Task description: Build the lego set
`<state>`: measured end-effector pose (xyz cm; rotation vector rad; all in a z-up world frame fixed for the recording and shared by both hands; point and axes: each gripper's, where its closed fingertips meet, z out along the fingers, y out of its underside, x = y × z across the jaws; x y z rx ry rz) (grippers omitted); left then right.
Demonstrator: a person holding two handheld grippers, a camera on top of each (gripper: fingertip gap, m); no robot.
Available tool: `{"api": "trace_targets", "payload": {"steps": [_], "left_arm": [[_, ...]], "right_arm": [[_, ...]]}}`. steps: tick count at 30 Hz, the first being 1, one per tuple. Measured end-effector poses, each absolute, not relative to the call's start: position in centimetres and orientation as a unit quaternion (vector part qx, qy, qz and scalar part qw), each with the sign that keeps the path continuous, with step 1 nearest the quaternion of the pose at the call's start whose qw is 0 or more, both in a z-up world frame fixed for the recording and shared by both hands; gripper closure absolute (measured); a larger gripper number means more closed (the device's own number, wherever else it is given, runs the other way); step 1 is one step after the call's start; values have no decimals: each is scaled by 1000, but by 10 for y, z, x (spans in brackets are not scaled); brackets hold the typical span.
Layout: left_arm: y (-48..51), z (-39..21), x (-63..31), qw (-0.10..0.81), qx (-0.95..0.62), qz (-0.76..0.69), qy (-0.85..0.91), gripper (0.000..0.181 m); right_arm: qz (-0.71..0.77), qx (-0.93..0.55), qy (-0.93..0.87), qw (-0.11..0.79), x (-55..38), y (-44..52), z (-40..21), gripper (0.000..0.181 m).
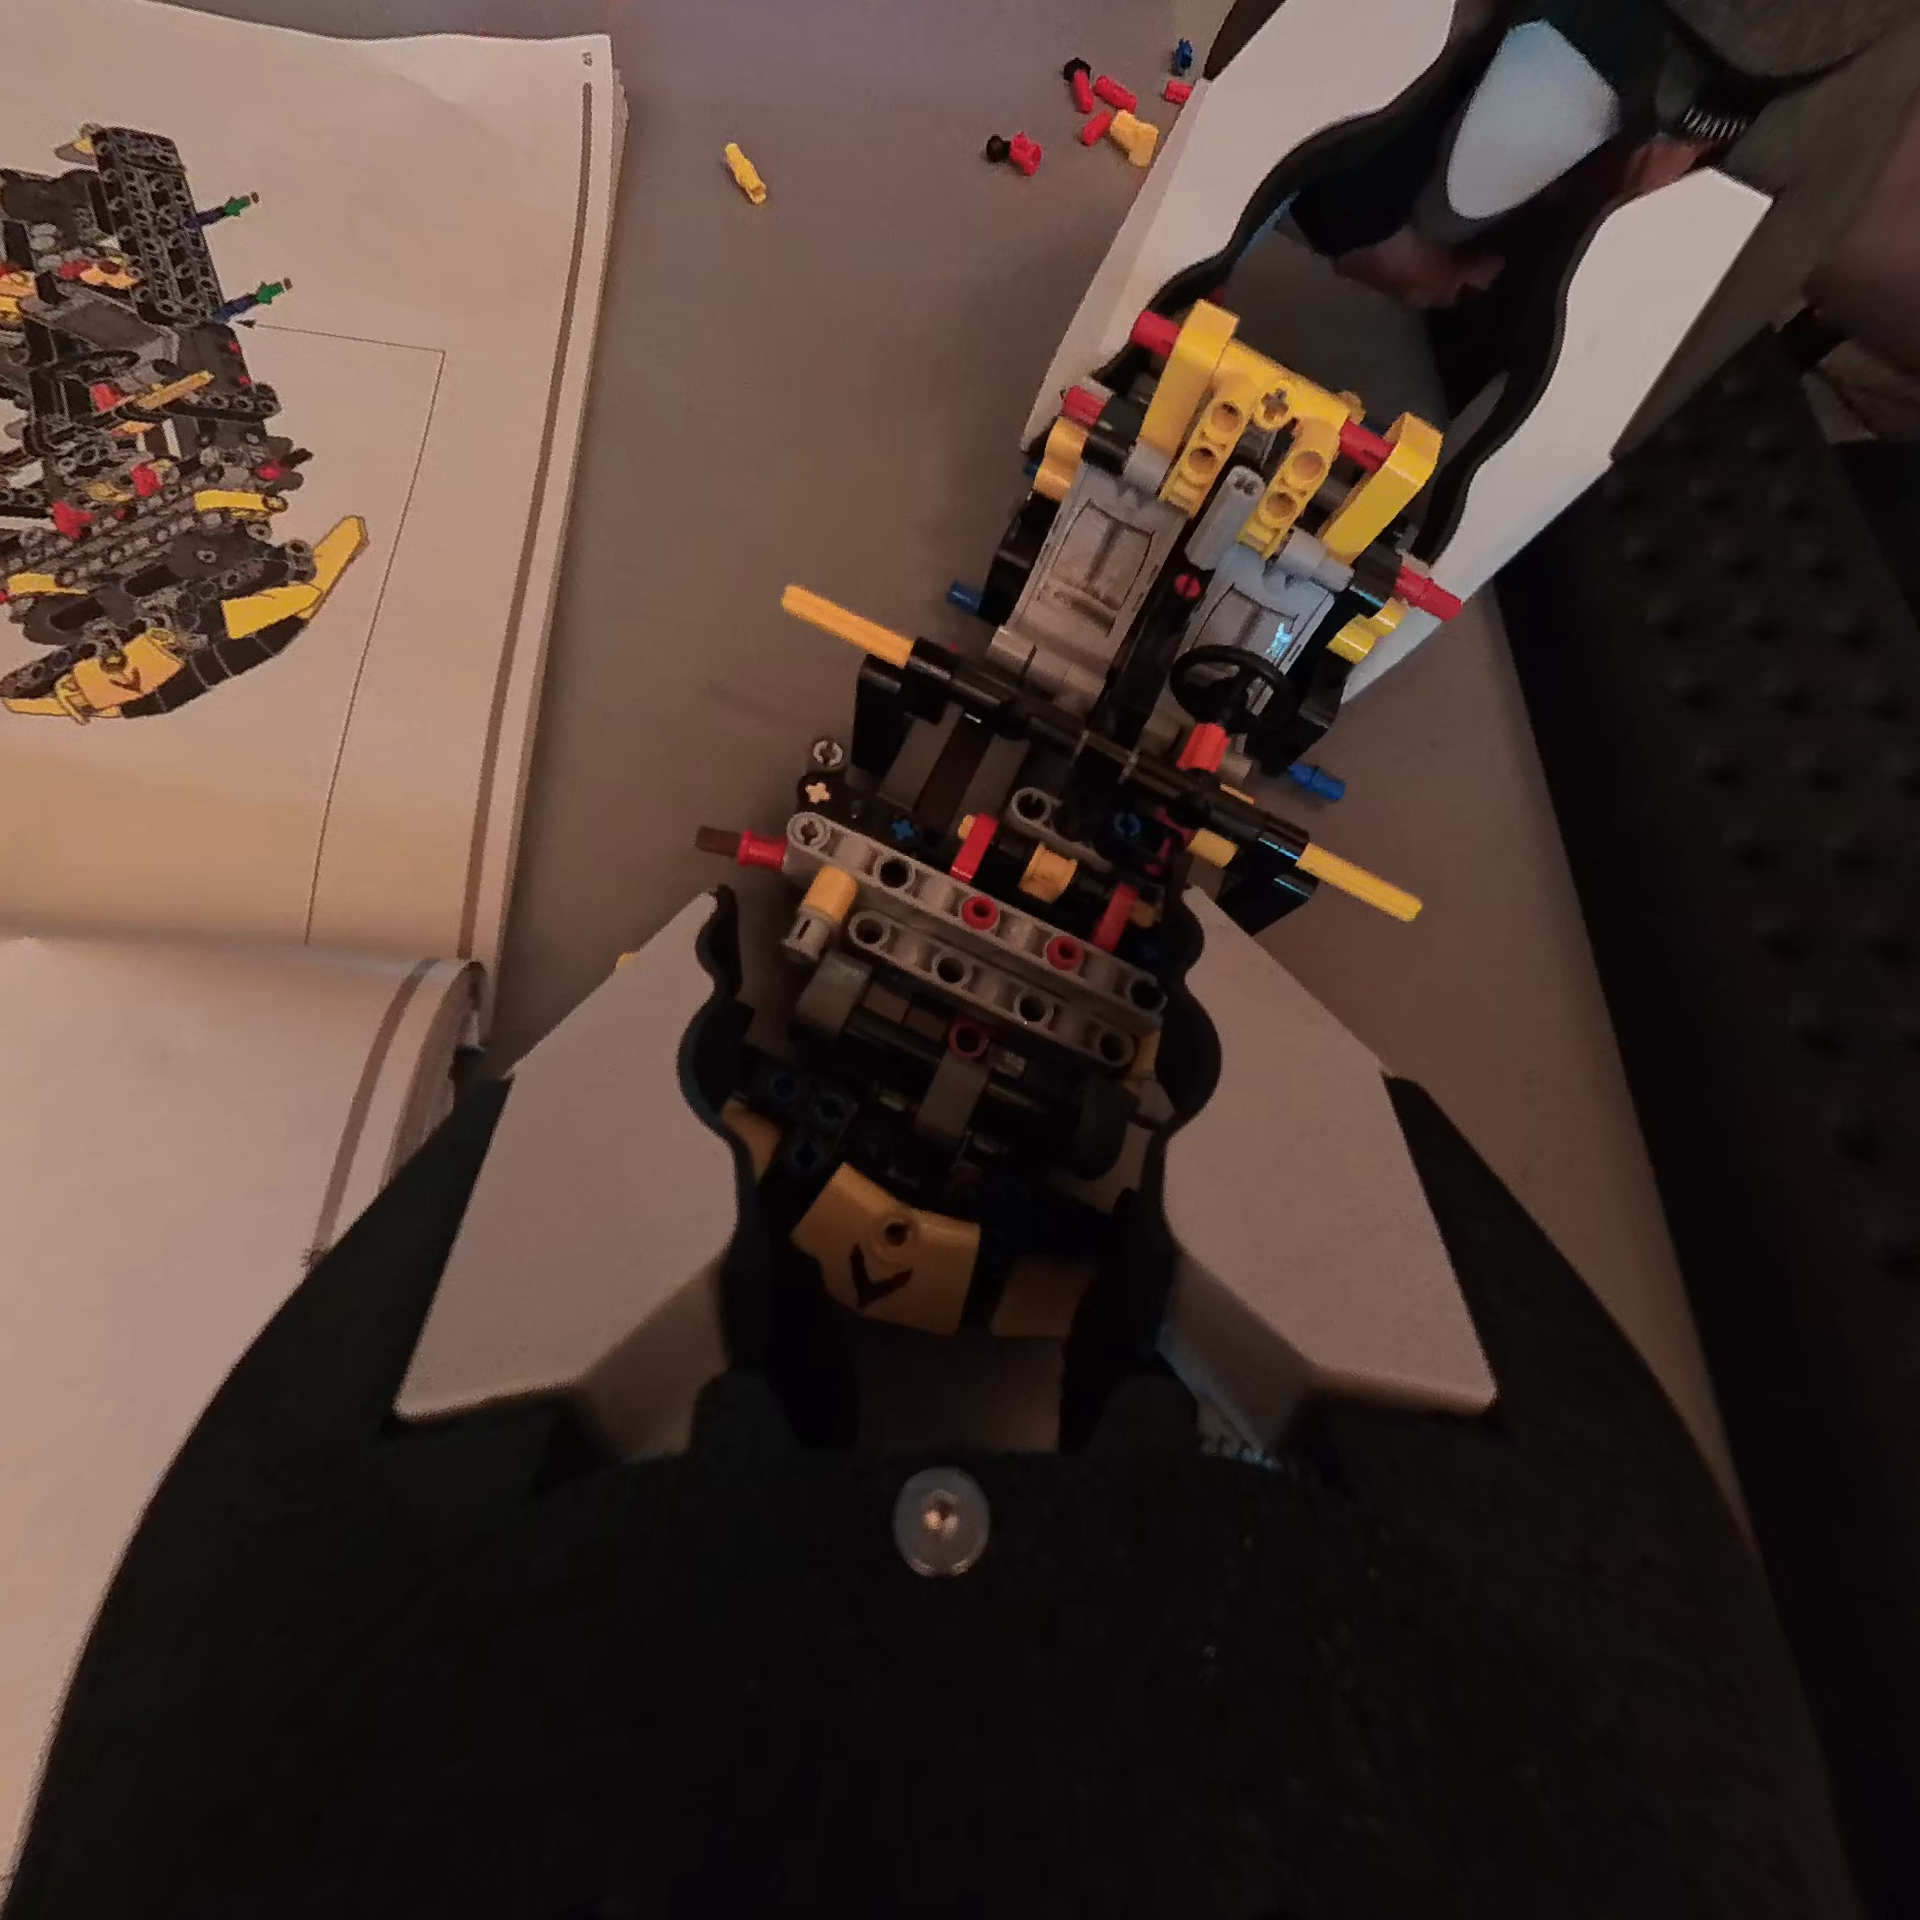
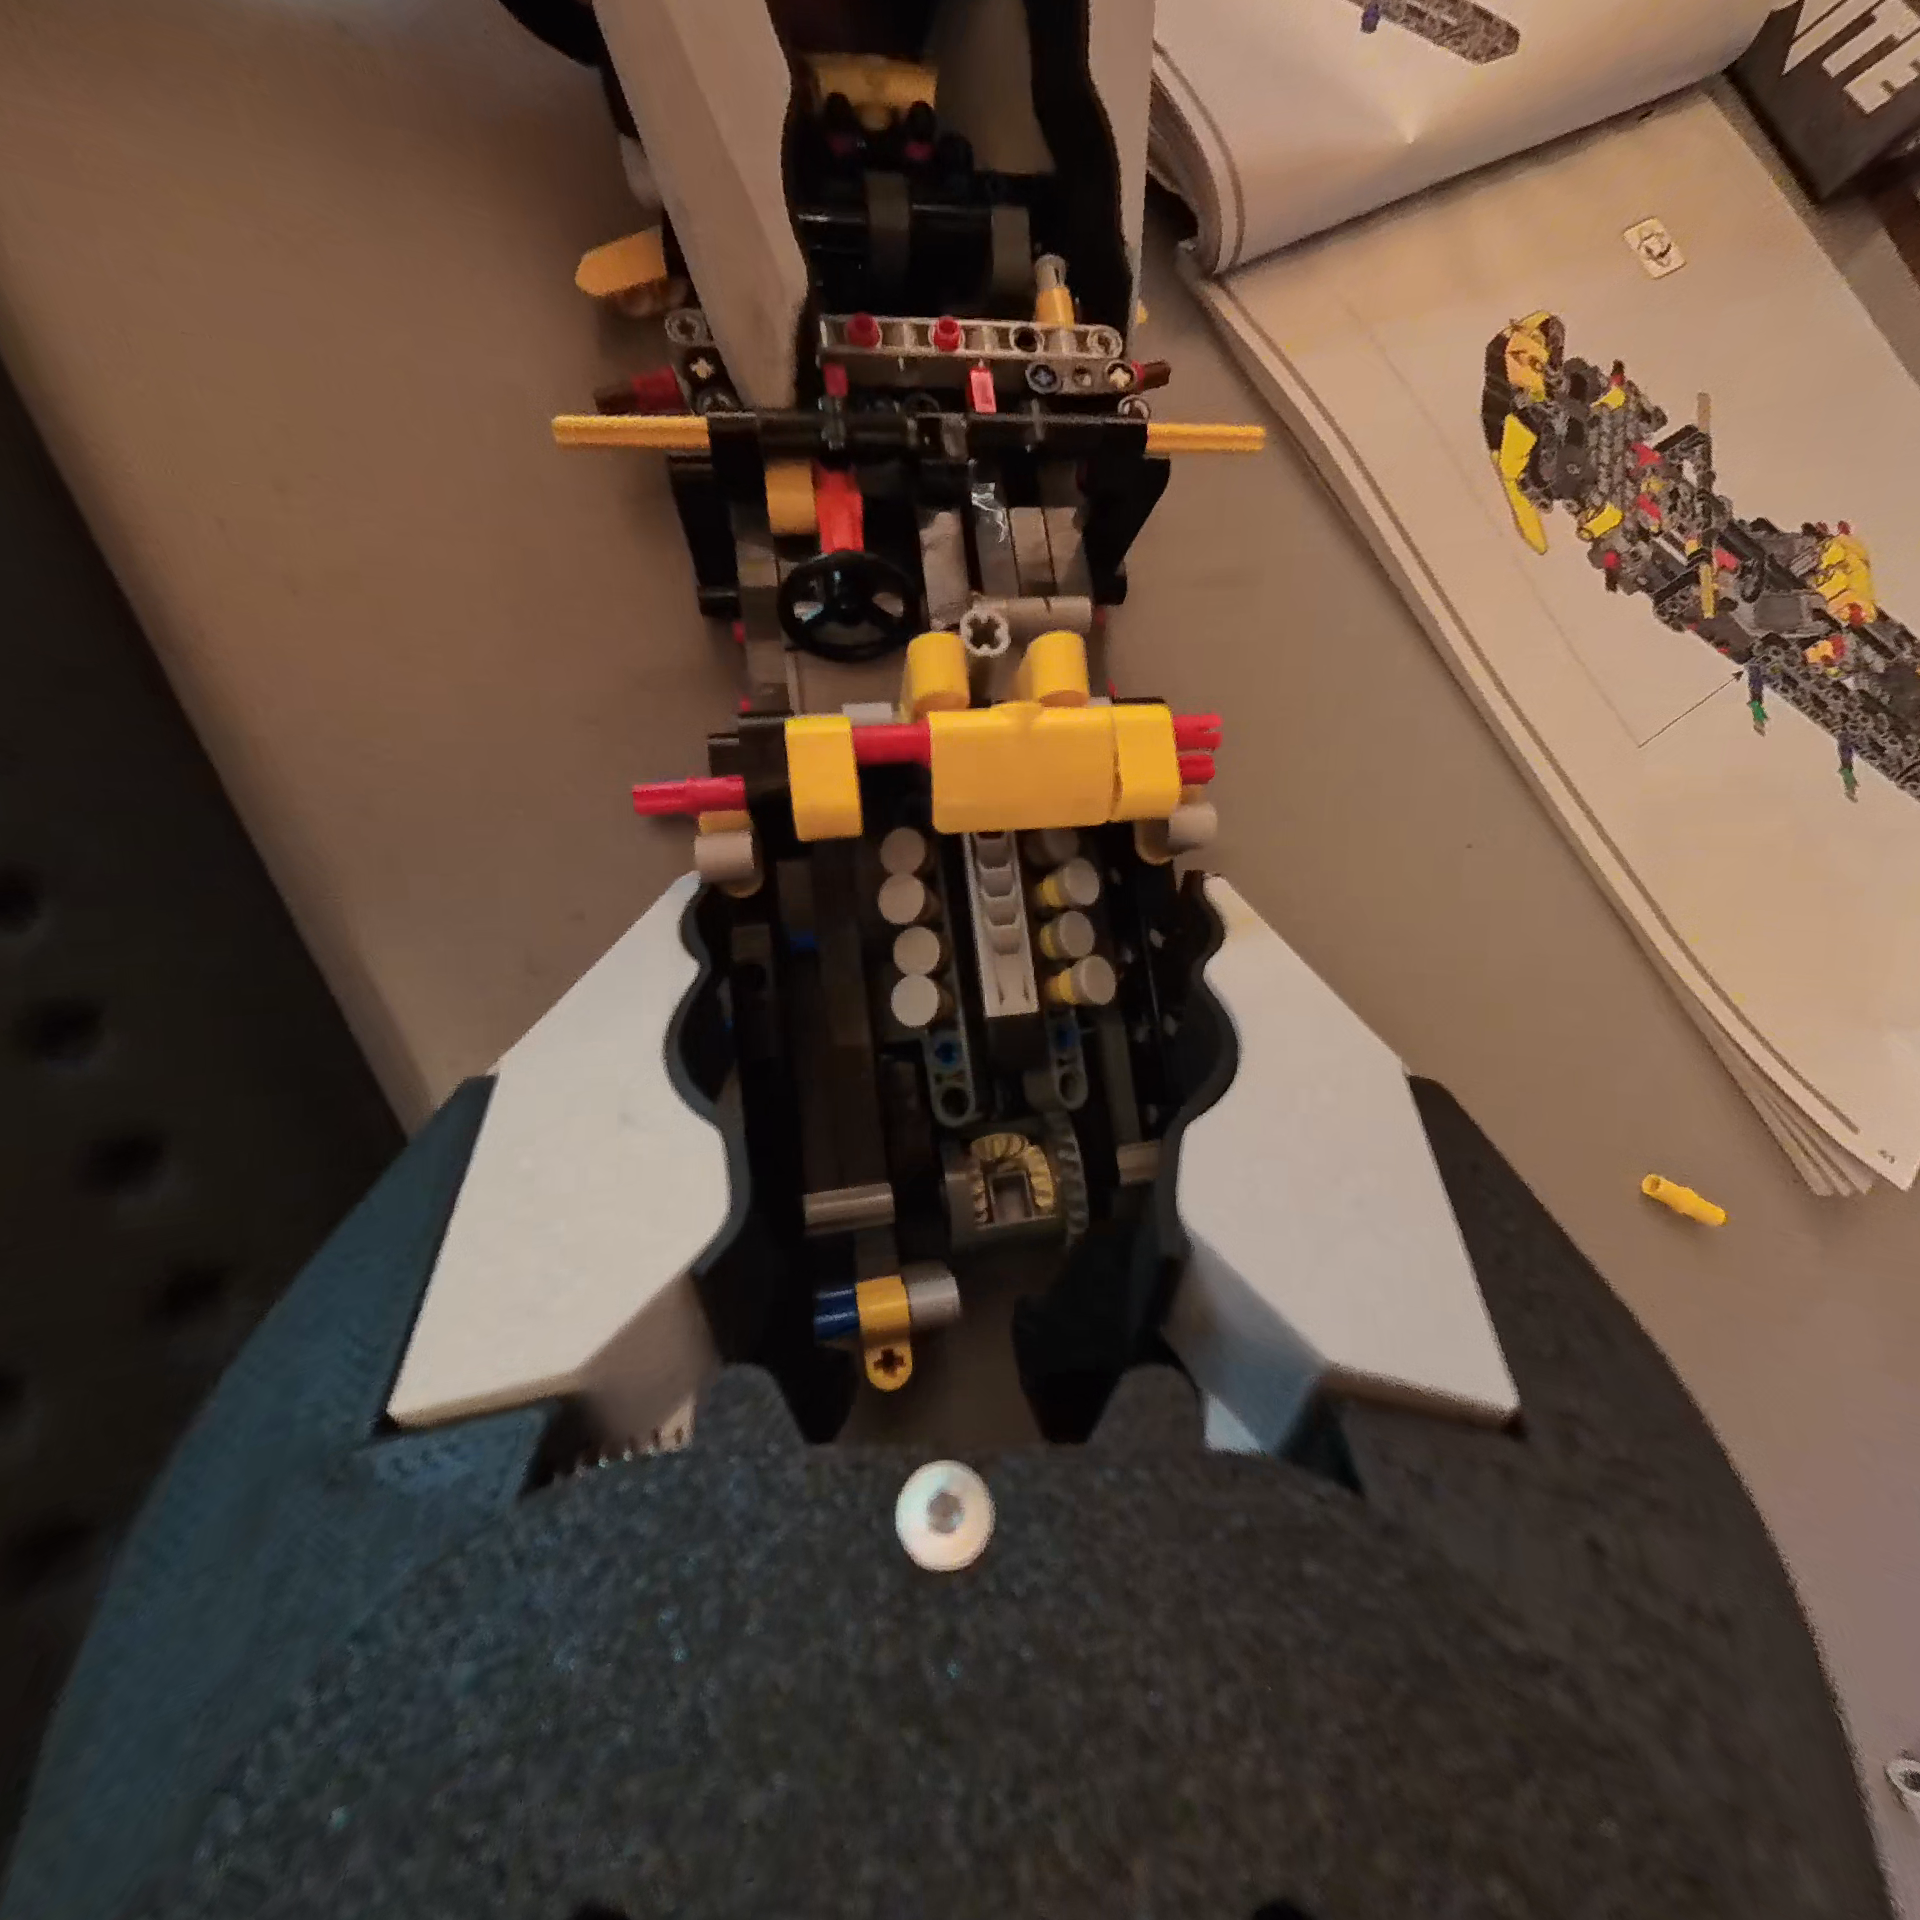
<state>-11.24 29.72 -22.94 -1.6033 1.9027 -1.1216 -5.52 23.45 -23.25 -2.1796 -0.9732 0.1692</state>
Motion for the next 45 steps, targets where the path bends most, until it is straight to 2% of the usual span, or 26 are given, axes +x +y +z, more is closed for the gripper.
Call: {"api": "trace_targets", "payload": {"steps": [10,14,17,24,28,31,45], "left_arm": [[297,-229,-111,206,-576,-402,682,100],[298,-229,-111,206,-576,-402,681,100],[298,-229,-111,205,-576,-404,680,100],[298,-229,-111,205,-577,-404,679,100],[298,-229,-111,205,-577,-404,679,100],[298,-229,-111,205,-577,-404,679,100],[298,-229,-111,202,-580,-407,676,101]], "right_arm": [[72,-846,-376,370,-54,236,-232,97],[79,-840,-372,386,-56,235,-230,95],[113,-828,-384,392,-64,225,-223,86],[170,-806,-353,444,-57,237,-182,101],[165,-804,-379,427,-63,243,-188,104],[184,-810,-377,410,-67,245,-195,117],[186,-810,-363,422,-64,246,-195,120]]}}
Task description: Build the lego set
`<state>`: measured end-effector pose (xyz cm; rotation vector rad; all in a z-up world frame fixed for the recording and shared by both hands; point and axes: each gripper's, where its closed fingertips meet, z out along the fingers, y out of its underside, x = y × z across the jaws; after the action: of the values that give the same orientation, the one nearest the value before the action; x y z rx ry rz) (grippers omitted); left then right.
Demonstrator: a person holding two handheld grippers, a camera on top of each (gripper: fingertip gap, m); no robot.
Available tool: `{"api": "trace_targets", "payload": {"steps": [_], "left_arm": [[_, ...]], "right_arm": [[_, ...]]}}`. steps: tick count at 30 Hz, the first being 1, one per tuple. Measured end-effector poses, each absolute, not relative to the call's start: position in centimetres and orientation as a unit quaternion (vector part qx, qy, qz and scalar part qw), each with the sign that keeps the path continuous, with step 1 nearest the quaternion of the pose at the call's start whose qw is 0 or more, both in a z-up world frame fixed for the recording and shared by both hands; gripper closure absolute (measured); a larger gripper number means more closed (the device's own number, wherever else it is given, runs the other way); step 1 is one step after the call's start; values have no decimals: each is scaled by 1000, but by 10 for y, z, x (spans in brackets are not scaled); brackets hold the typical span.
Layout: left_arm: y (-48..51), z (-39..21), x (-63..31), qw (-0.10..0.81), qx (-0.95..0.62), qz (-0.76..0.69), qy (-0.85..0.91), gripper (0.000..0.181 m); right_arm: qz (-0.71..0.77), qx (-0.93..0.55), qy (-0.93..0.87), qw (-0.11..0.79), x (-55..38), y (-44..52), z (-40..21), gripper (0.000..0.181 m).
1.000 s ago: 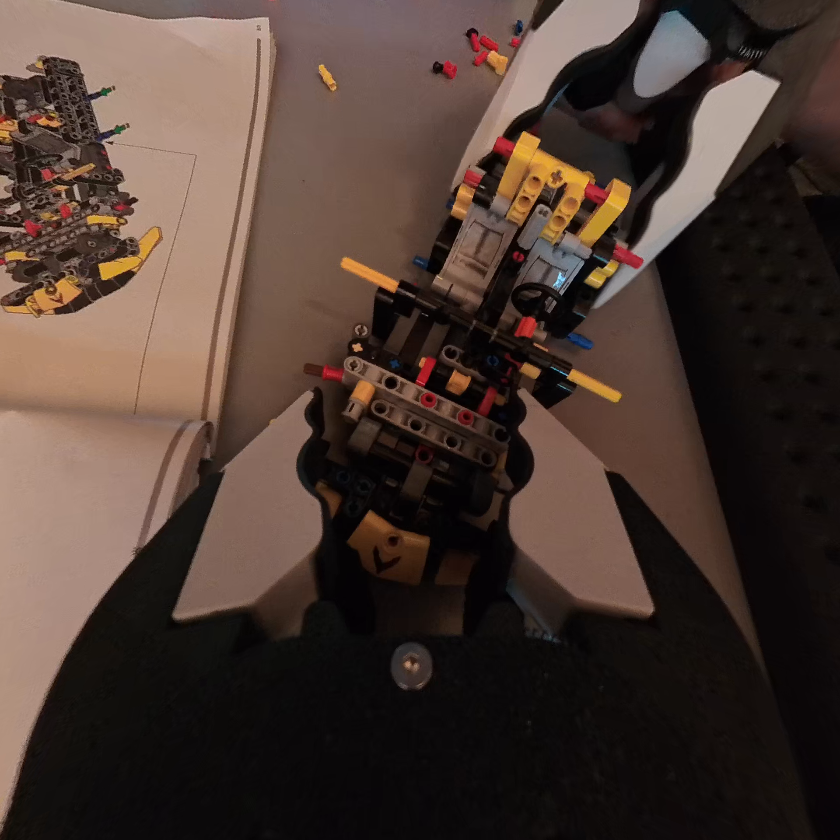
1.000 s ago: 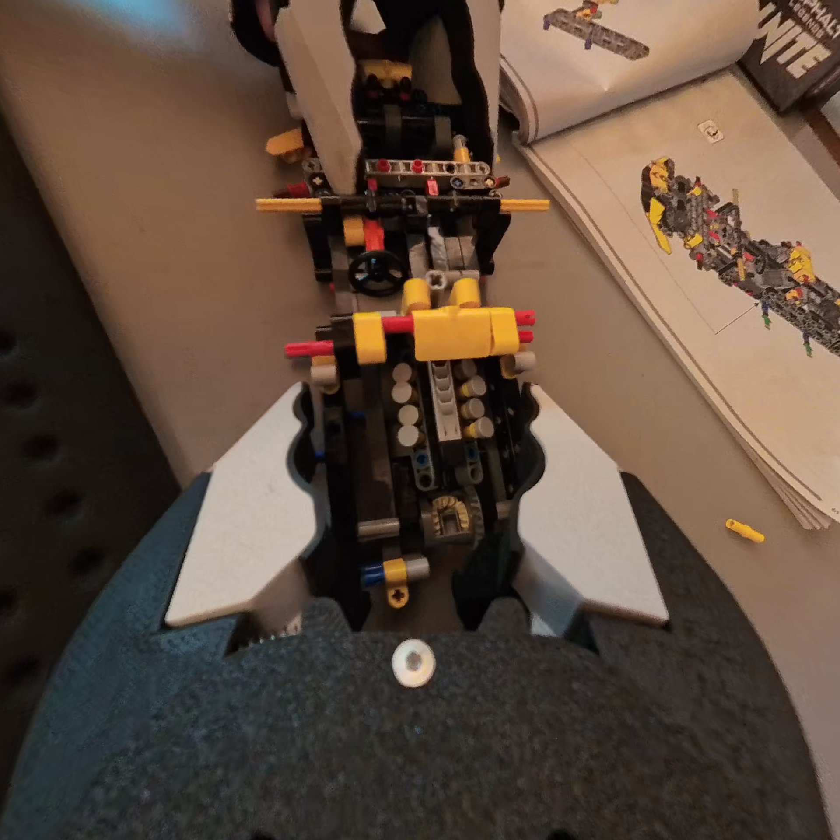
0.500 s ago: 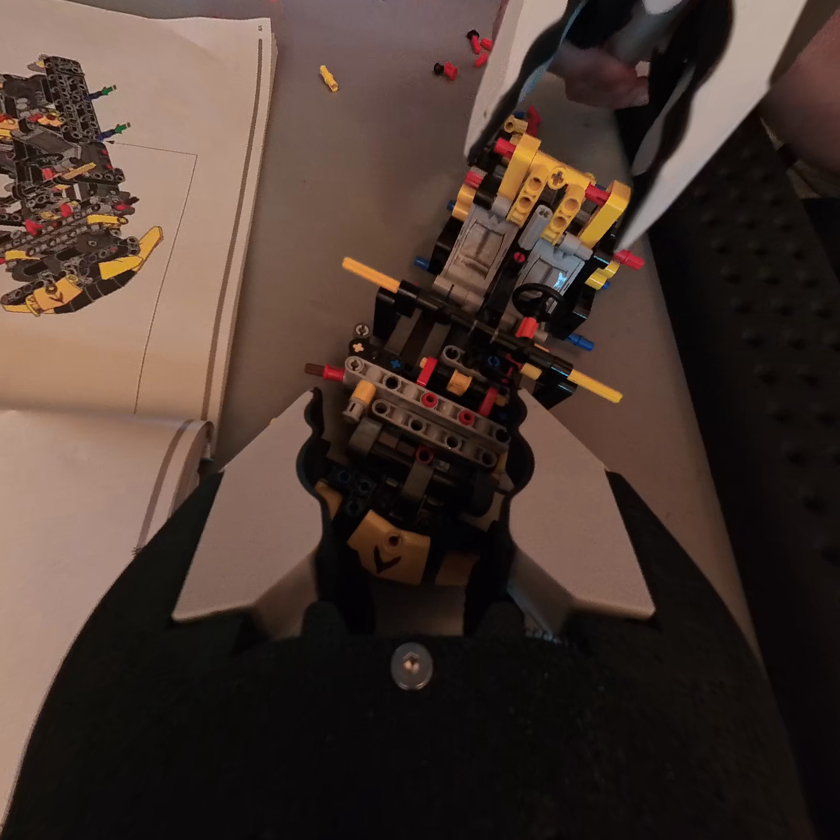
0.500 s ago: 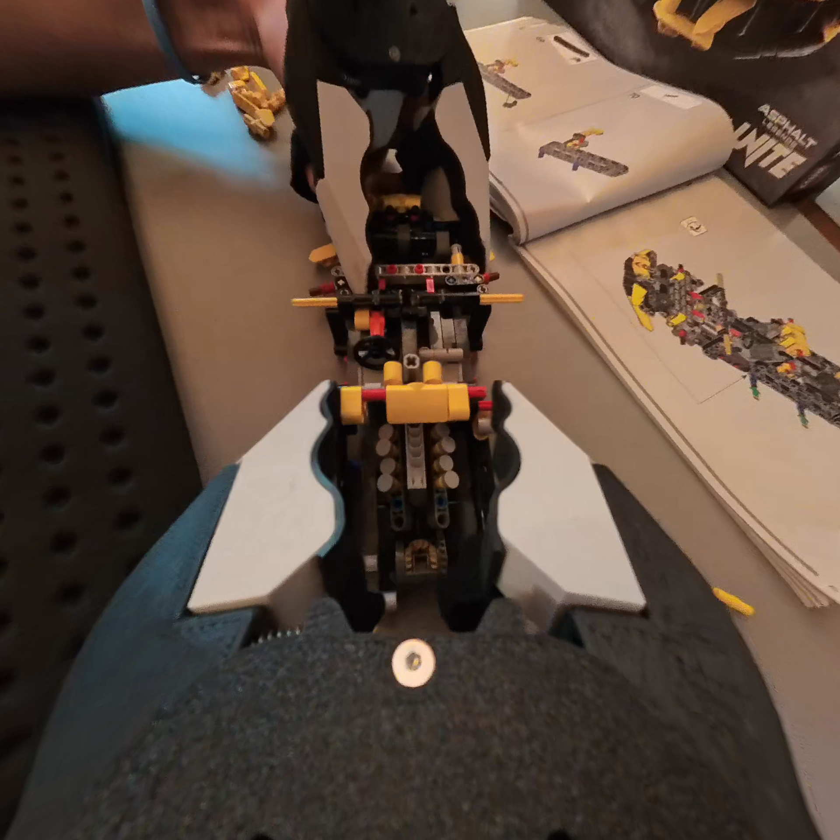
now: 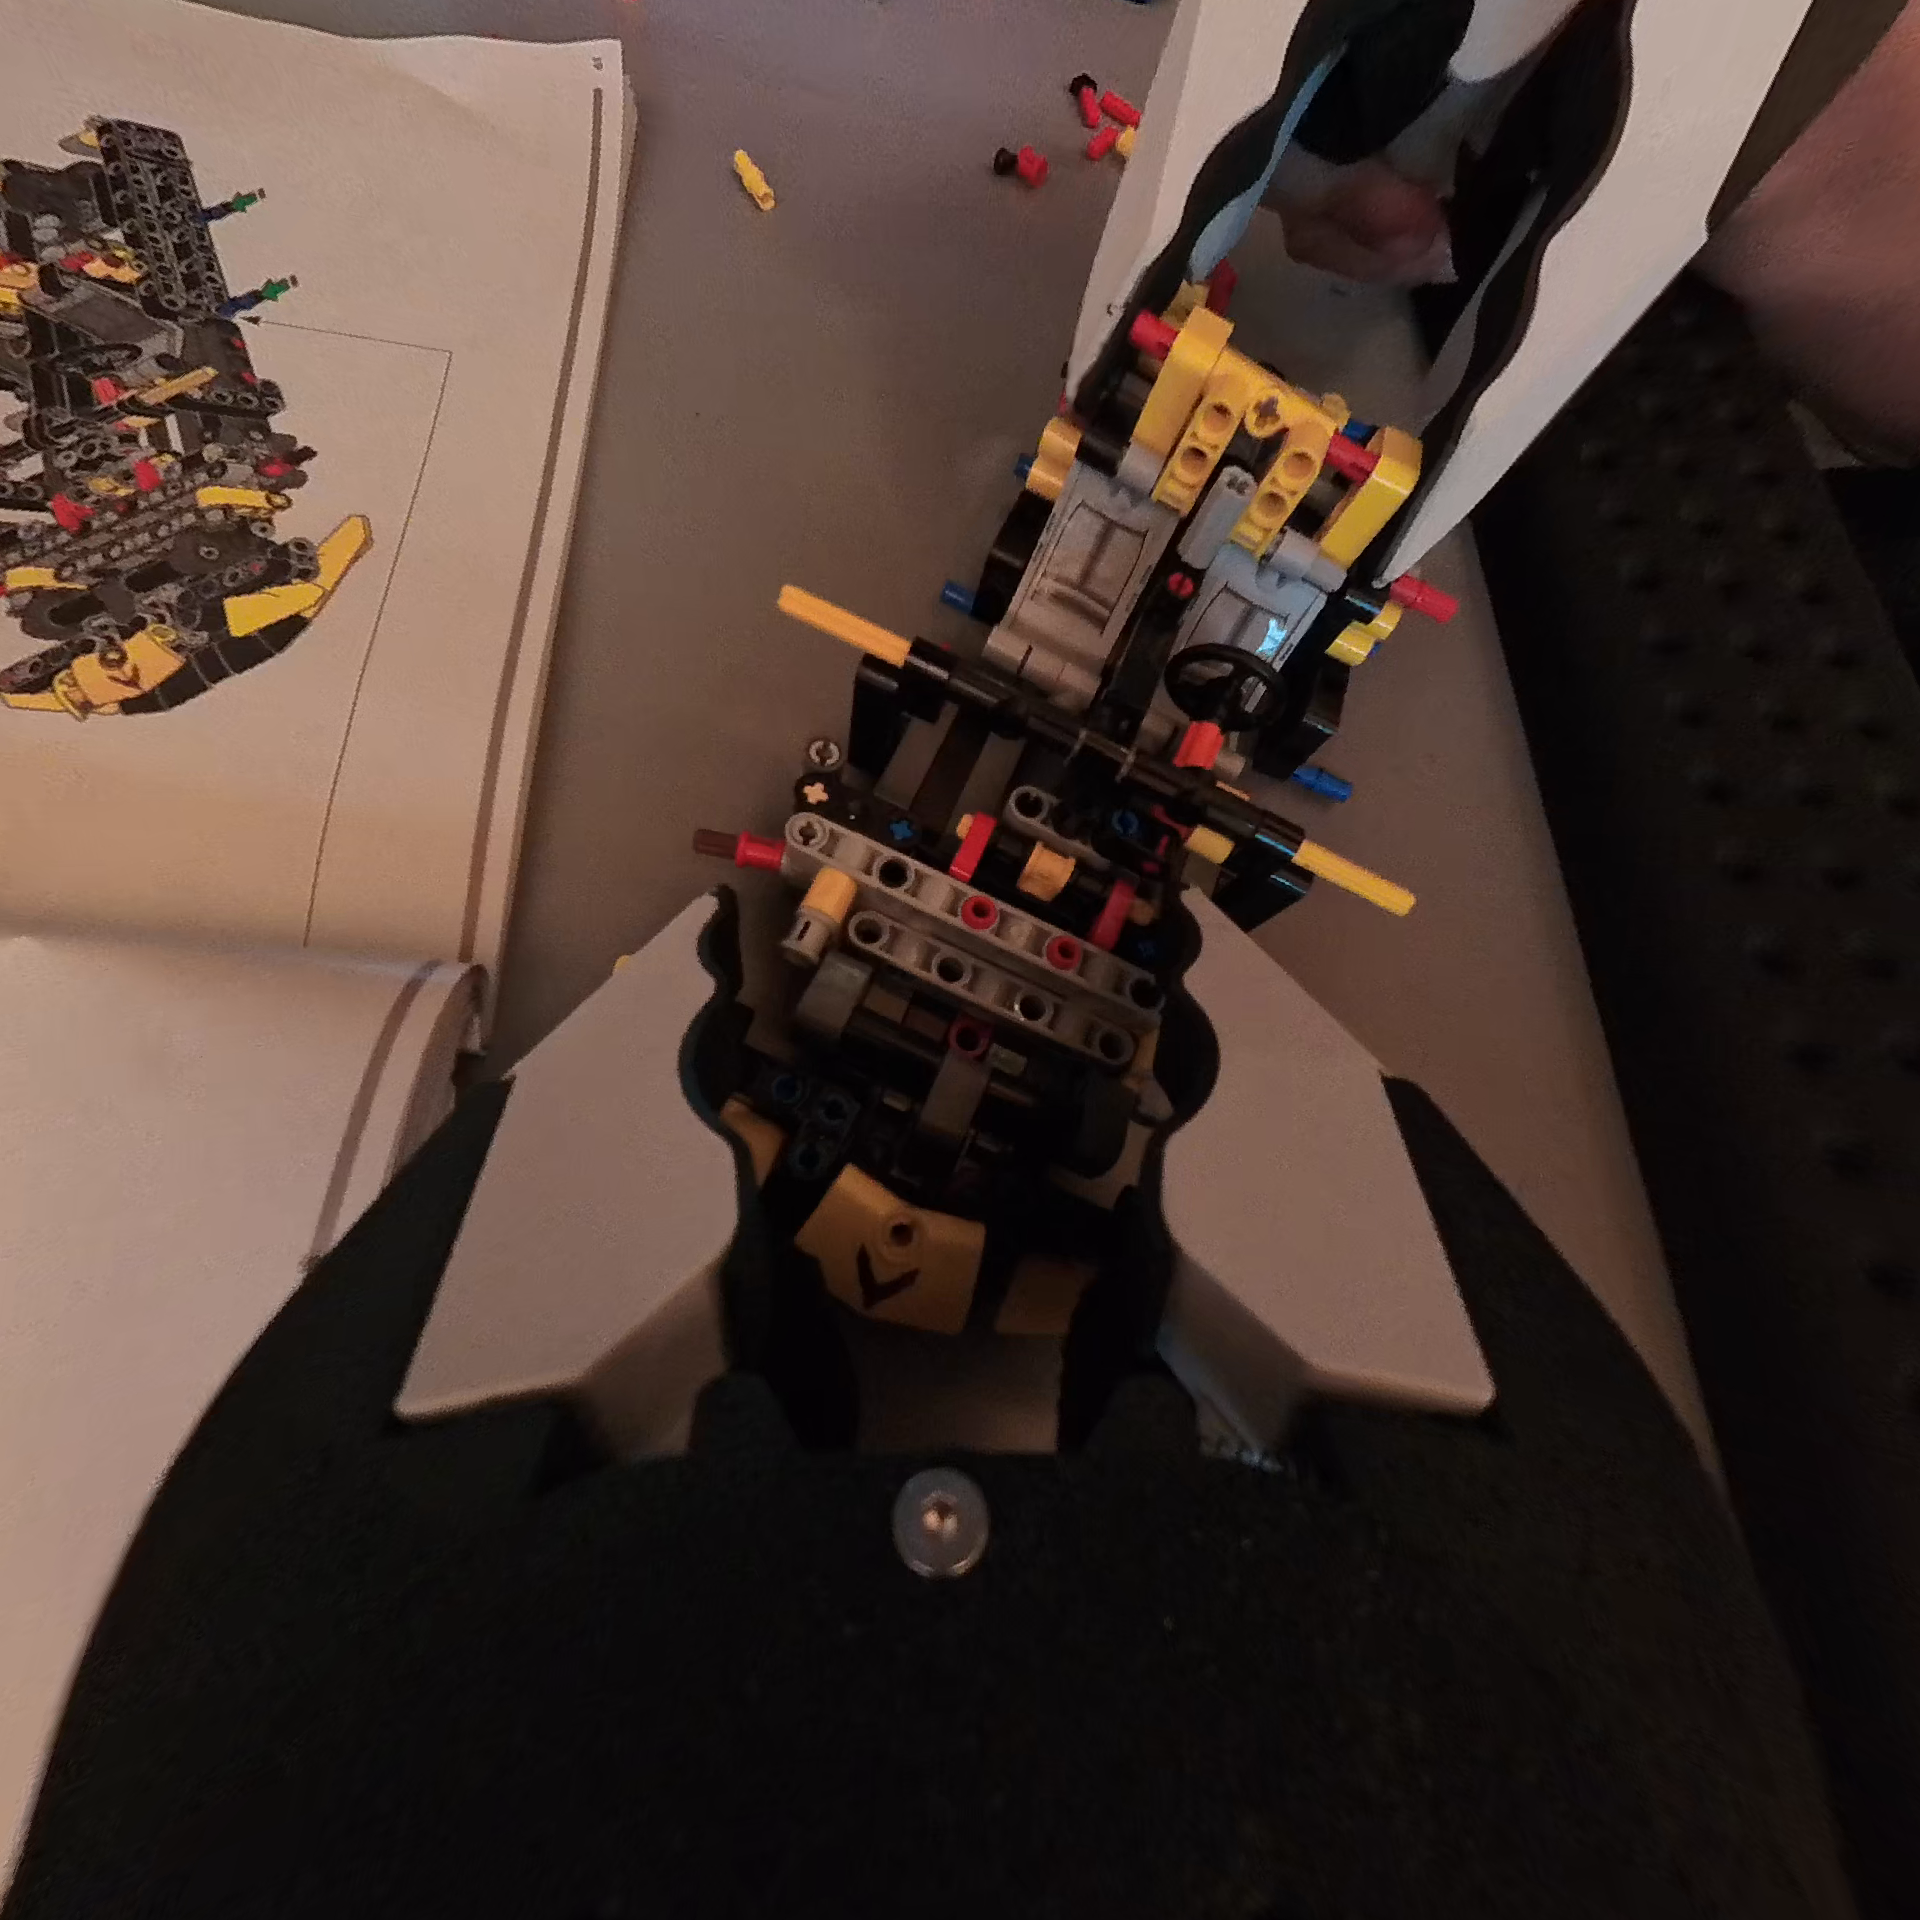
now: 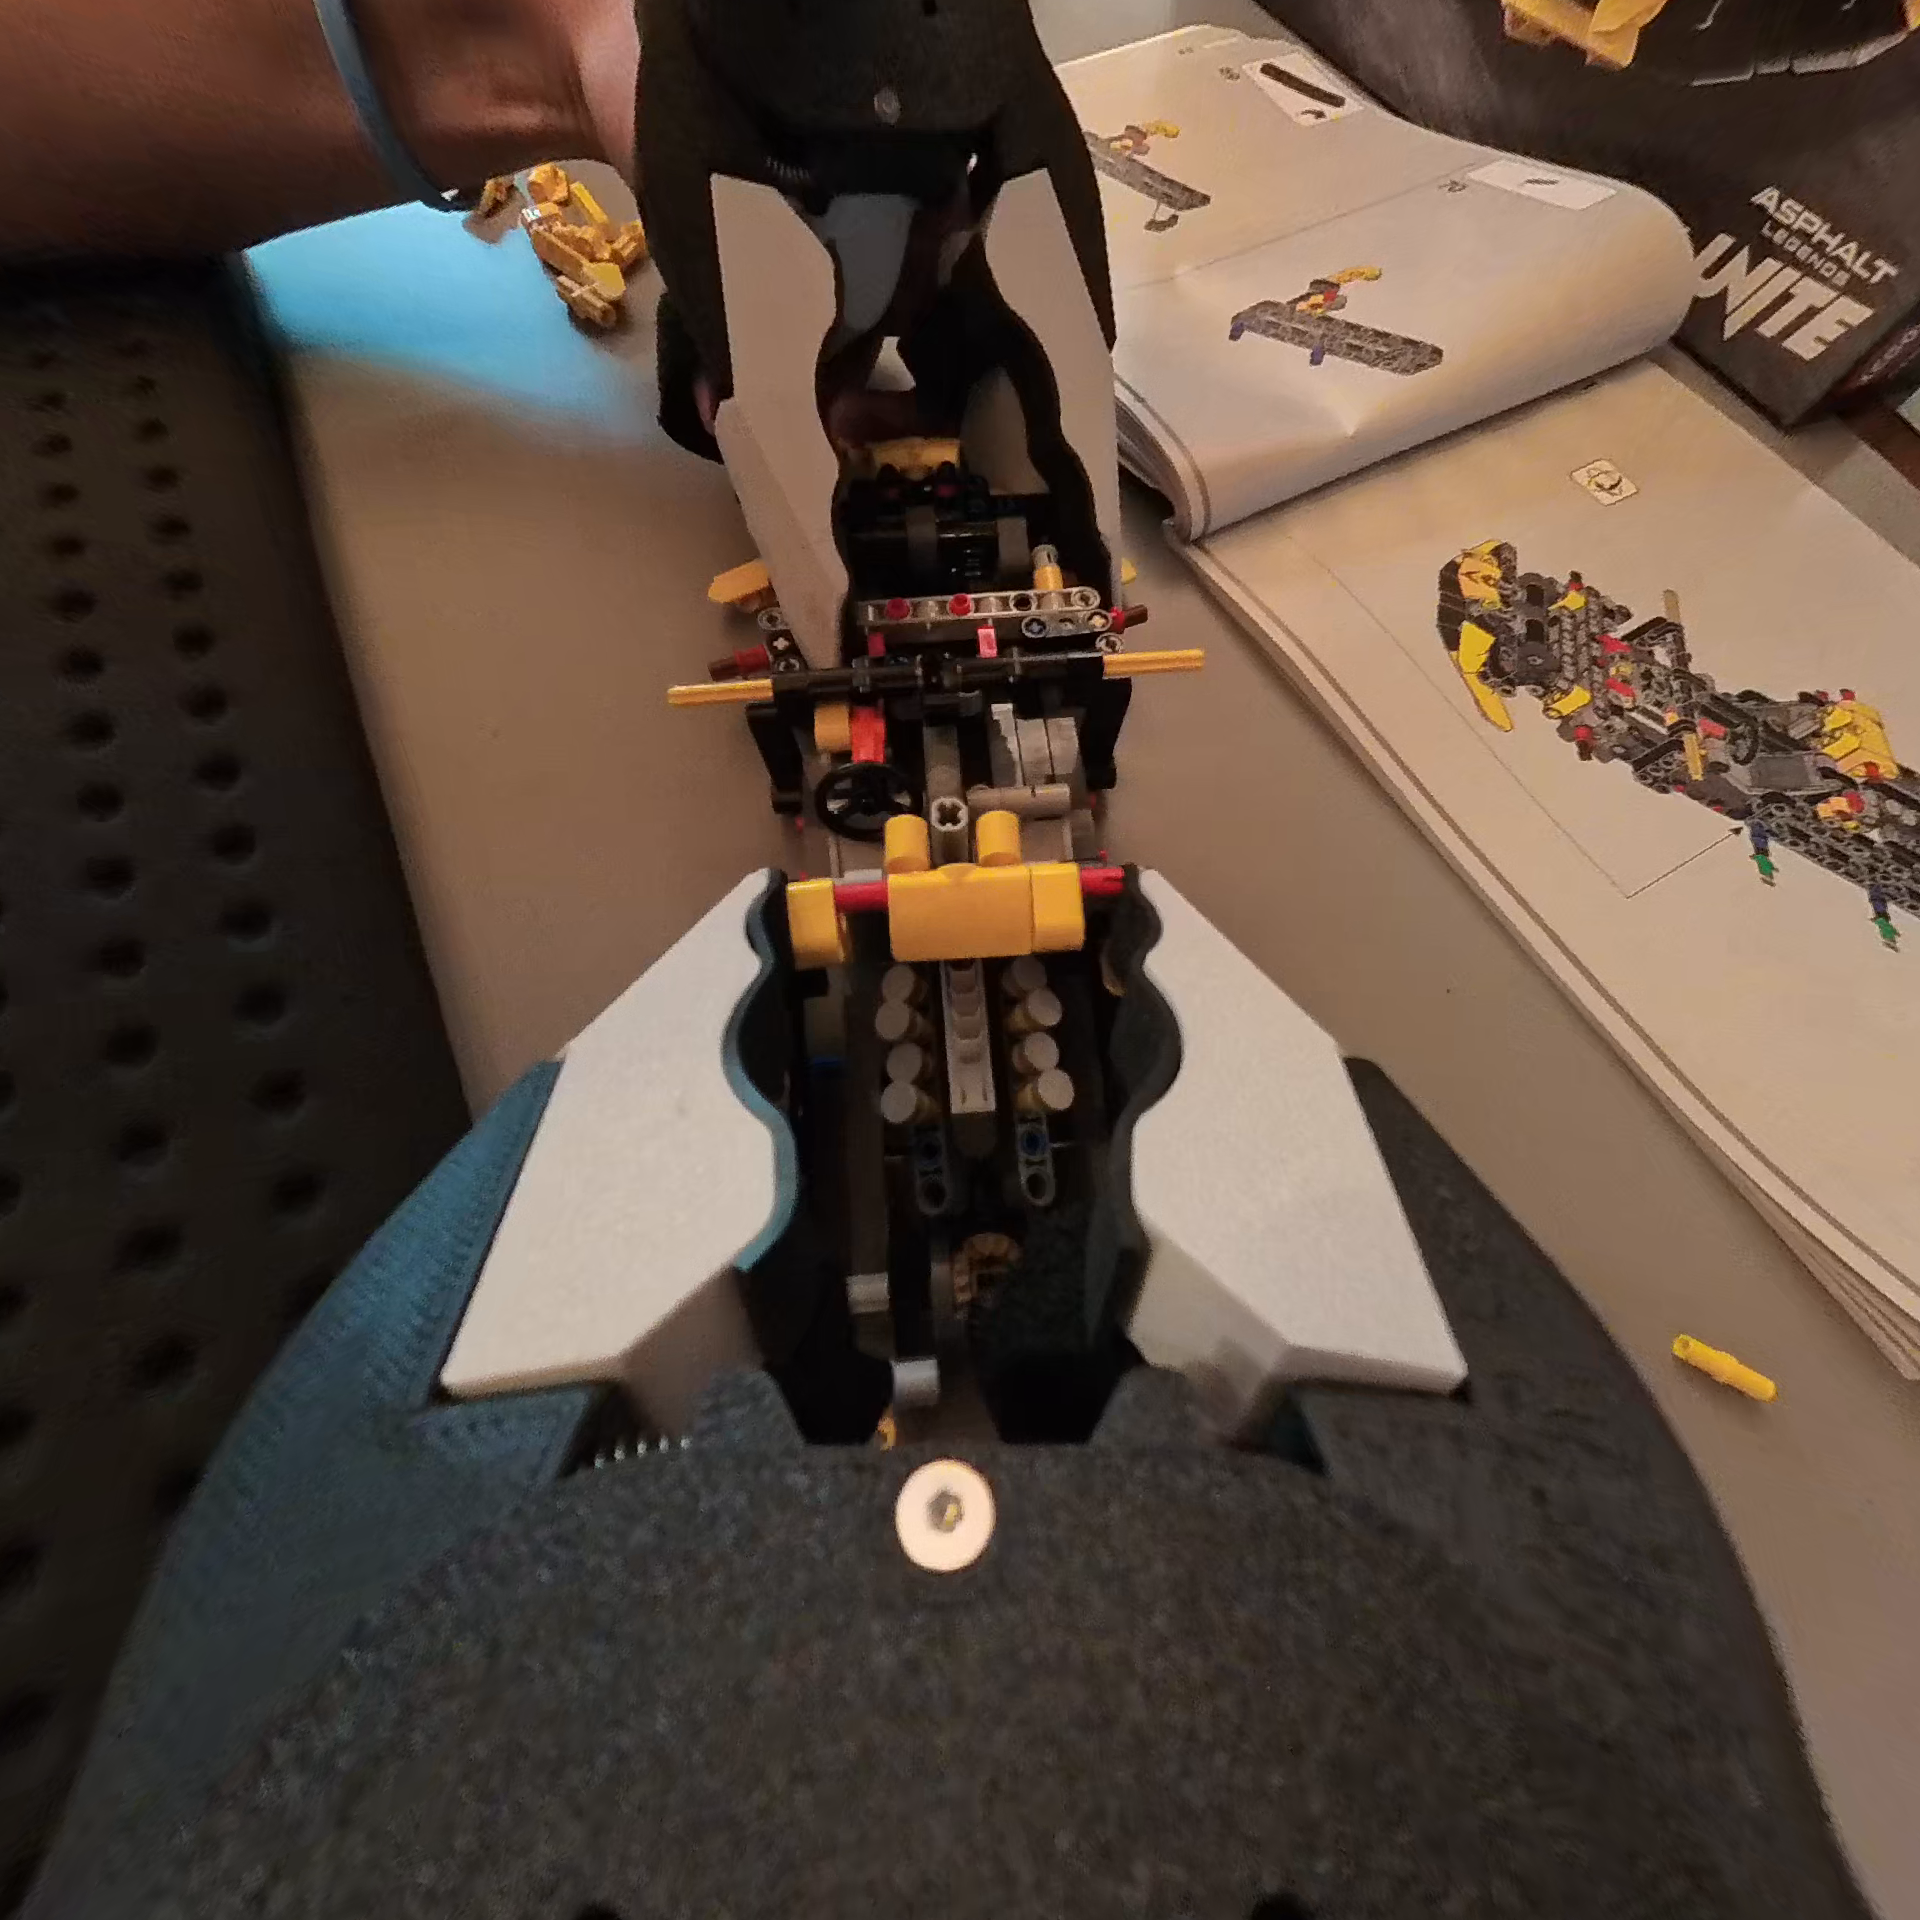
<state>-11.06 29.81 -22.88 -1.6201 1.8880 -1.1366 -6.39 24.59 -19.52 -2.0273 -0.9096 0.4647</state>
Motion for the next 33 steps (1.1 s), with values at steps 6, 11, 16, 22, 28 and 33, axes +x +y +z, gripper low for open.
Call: {"api": "trace_targets", "payload": {"steps": [6,11,16,22,28,33], "left_arm": [[298,-227,-111,198,-582,-414,671,101],[298,-227,-111,199,-583,-414,670,101],[298,-227,-111,200,-583,-413,671,101],[298,-227,-111,200,-582,-413,671,101],[299,-227,-111,198,-583,-416,669,101],[301,-226,-112,199,-583,-418,668,101]], "right_arm": [[102,-797,-379,459,-55,251,-189,123],[105,-793,-398,449,-54,250,-190,126],[97,-789,-403,454,-54,251,-190,126],[91,-786,-404,460,-54,252,-189,126],[141,-799,-365,456,-49,246,-183,97],[169,-835,-341,397,-7,209,-196,92]]}}
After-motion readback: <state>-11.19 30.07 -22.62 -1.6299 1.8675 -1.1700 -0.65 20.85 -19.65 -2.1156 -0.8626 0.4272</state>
